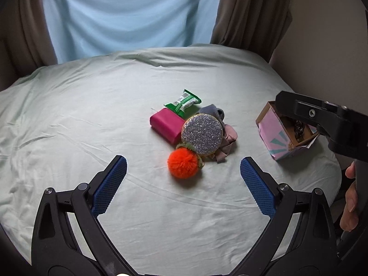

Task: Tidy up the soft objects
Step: 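Grasp the orange pompom with the left gripper while the right grasps the glittery pouch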

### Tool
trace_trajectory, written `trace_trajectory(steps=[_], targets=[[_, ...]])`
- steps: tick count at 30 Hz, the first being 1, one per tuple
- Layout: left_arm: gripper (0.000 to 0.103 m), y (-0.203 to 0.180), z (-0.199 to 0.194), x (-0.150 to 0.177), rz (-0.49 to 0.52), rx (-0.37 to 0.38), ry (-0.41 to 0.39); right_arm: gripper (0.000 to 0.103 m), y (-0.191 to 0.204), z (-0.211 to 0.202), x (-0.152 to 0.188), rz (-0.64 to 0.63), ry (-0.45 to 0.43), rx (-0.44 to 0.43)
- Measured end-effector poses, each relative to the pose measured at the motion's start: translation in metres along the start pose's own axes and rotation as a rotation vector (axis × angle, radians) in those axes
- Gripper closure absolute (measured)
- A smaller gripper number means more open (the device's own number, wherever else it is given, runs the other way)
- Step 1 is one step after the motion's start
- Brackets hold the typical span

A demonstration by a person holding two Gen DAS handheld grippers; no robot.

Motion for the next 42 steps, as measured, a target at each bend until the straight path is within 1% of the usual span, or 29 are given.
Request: trace_trajectory(steps=[9,14,18,22,24,25,26,28,30,34,35,36,39,42], targets=[[0.004,0.013,0.094,0.045,0.01,0.034,0.035,0.0,-0.006,0.104,0.04,0.041,0.07,0.05],[0.004,0.022,0.144,0.068,-0.012,0.062,0.069,0.0,-0.008,0.158,0.062,0.057,0.107,0.069],[0.006,0.02,0.172,0.078,-0.002,0.084,0.082,0.0,-0.008,0.188,0.072,0.054,0.12,0.078],[0.009,0.012,0.19,0.086,0.016,0.115,0.086,0.001,-0.006,0.213,0.079,0.058,0.142,0.067],[0.015,0.009,0.198,0.089,0.023,0.125,0.09,0.001,-0.005,0.223,0.081,0.058,0.151,0.064],[0.021,0.008,0.202,0.09,0.021,0.133,0.095,0.001,-0.005,0.227,0.082,0.056,0.156,0.065],[0.024,0.008,0.206,0.092,0.015,0.143,0.102,0.001,-0.004,0.231,0.083,0.061,0.166,0.055],[0.026,0.009,0.212,0.091,0.006,0.153,0.106,0.001,-0.003,0.238,0.086,0.063,0.183,0.051],[0.032,0.01,0.215,0.09,0.0,0.166,0.109,0.001,-0.003,0.244,0.088,0.058,0.192,0.054],[0.054,0.008,0.227,0.093,-0.014,0.203,0.135,0.003,0.001,0.256,0.093,0.035,0.214,0.064],[0.057,0.008,0.229,0.094,-0.022,0.213,0.141,0.004,0.002,0.257,0.094,0.038,0.213,0.061],[0.059,0.008,0.231,0.095,-0.028,0.217,0.143,0.004,0.002,0.259,0.094,0.041,0.208,0.061],[0.065,0.009,0.232,0.097,-0.035,0.227,0.146,0.01,0.002,0.26,0.096,0.042,0.208,0.05],[0.068,0.009,0.235,0.096,-0.047,0.231,0.152,0.028,0.004,0.263,0.101,0.045,0.224,0.035]])
Point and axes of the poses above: each gripper's, at about its wrist camera, not at the fingertips, and z roughly the way its jaws point, y to its left, x to its underside, the point moved 7 cm from there along z, roughly the way its jaws point, and after that the axes turned 9 degrees about -y, right-handed, at the moved point
